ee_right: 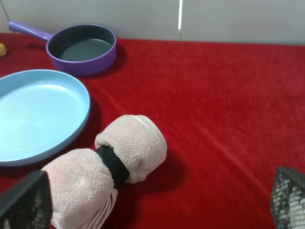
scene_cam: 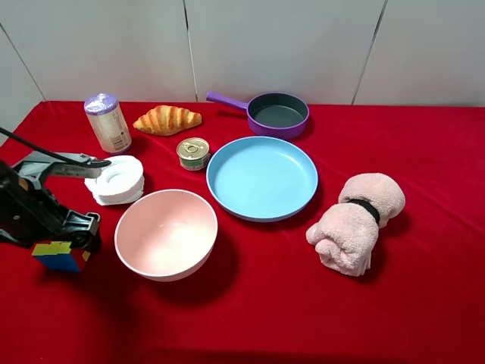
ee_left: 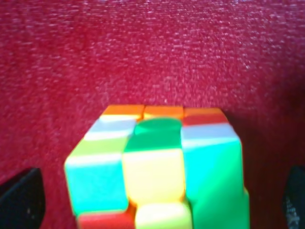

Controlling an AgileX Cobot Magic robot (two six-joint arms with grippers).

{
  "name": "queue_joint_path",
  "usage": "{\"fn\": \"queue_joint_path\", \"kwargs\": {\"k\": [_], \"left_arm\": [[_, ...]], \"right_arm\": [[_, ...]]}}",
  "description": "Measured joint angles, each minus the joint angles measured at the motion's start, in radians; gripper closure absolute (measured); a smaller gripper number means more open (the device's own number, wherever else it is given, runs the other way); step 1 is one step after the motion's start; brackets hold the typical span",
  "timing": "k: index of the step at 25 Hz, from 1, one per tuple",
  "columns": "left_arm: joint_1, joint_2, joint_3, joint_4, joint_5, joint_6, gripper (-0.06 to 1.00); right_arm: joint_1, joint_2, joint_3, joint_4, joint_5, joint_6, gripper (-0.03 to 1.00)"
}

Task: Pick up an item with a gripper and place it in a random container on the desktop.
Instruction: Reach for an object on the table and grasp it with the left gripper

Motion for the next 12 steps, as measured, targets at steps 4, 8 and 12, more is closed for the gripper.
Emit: {"fn": "queue_joint_path", "kwargs": {"k": [4,8,12], "left_arm": [[0.0,0.028,0.001,0.0,-0.036,0.0,-0.04],[0.0,0.036,0.001,0.0,-0.046,0.0,-0.02],[0.0,0.036,0.001,0.0,-0.045,0.0,0.07]], "right_arm": [[0.0,0.0,0.0,0.0,0.0,0.0,0.27],[0.0,0.0,0.0,0.0,0.0,0.0,0.27],[0.0,0.0,0.0,0.0,0.0,0.0,0.27]]}}
